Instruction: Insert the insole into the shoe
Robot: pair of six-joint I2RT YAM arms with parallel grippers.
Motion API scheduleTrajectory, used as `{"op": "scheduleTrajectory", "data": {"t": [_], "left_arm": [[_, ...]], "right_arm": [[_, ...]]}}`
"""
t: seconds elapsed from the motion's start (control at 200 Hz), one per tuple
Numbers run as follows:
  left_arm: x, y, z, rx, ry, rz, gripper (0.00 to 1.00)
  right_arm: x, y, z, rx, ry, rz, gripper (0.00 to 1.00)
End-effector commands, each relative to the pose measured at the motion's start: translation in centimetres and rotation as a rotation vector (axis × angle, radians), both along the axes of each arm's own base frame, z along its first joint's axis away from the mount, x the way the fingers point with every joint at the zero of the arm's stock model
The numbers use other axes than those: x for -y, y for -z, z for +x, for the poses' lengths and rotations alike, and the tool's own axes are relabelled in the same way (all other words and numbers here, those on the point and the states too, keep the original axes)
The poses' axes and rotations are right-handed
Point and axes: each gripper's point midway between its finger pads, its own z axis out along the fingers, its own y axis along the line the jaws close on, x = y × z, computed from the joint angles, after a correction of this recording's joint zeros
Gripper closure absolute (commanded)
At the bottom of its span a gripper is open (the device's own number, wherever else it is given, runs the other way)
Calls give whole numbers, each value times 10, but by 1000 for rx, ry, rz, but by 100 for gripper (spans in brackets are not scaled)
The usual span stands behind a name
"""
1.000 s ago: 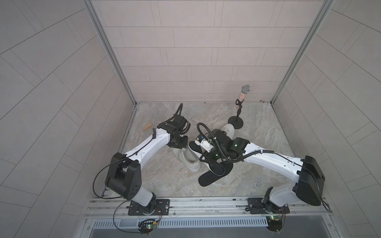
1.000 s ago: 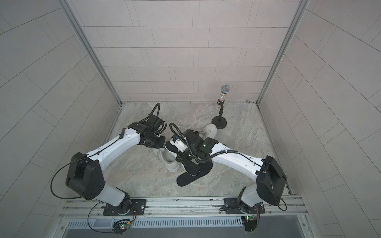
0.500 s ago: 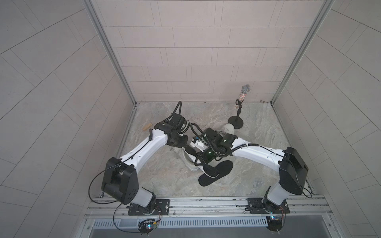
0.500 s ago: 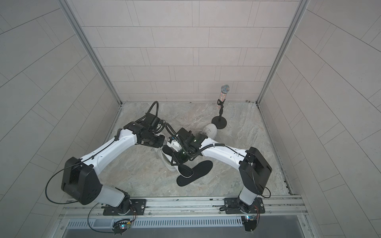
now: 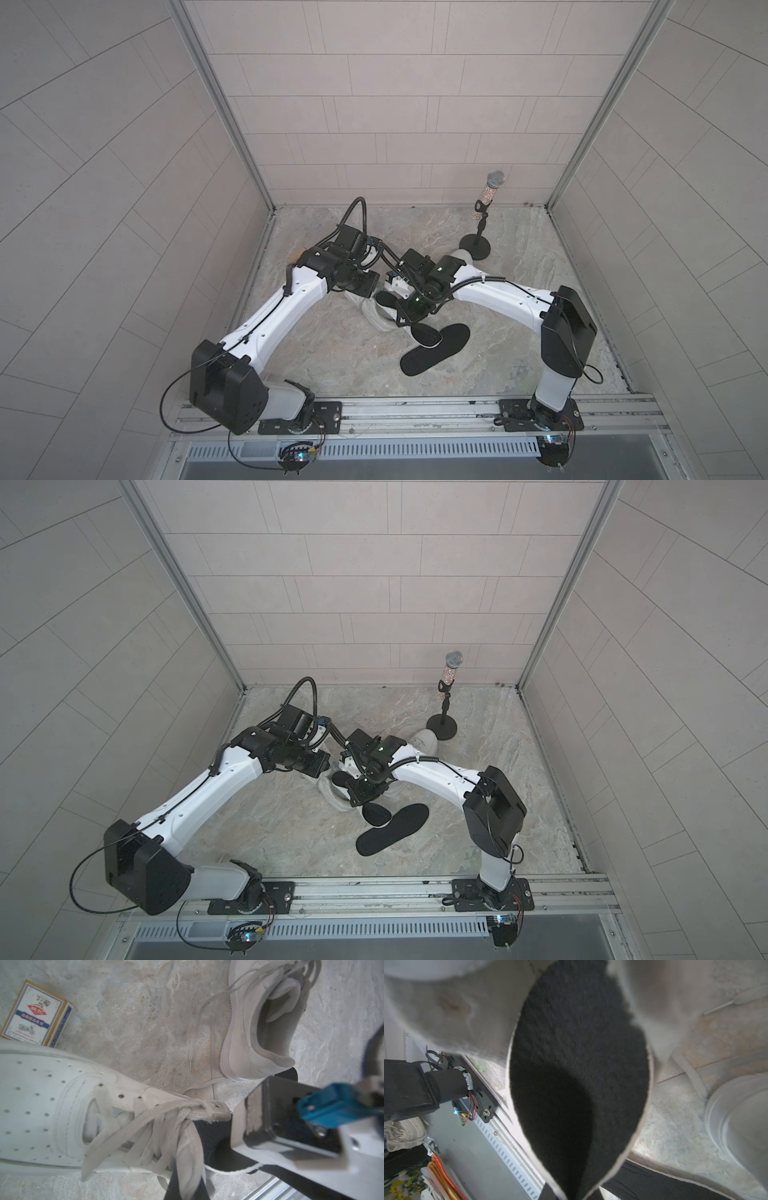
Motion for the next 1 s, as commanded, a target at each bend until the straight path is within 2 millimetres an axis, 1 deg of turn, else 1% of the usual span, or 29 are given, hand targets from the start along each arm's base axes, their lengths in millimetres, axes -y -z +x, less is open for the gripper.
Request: {"op": "scheduleTrajectory", "data": {"t": [0.0,0.17,0.25,0.325,0.445,0.585,0.74,0.881,0.996], "left_arm": [[26,-36,-11,61,127,-131,100],[30,-31,-7,38,95,-168,100],[29,-29,-4,12,61,-176,100],[31,-29,-3,-11,47,-197,100],[29,-24,-1,-35,25,-198,100],[24,-20,0,-60,5,-217,100],[29,-25,-1,-74,19,-260,100],[34,-28,-2,-89,20,-292,100],[33,-29,-3,-92,14,-288,100]], "right_arm": [[4,-2,20,139,-25,-69,83],[-14,-9,29,321,-110,-24,83],[-17,-9,34,383,-120,6,83],[-17,-9,38,442,-125,37,82],[-16,-20,40,531,-140,89,83],[-11,-32,33,648,-210,155,84],[-9,-41,29,782,-275,217,83],[-9,-33,33,801,-343,154,83],[-7,-17,37,792,-408,35,82]]}}
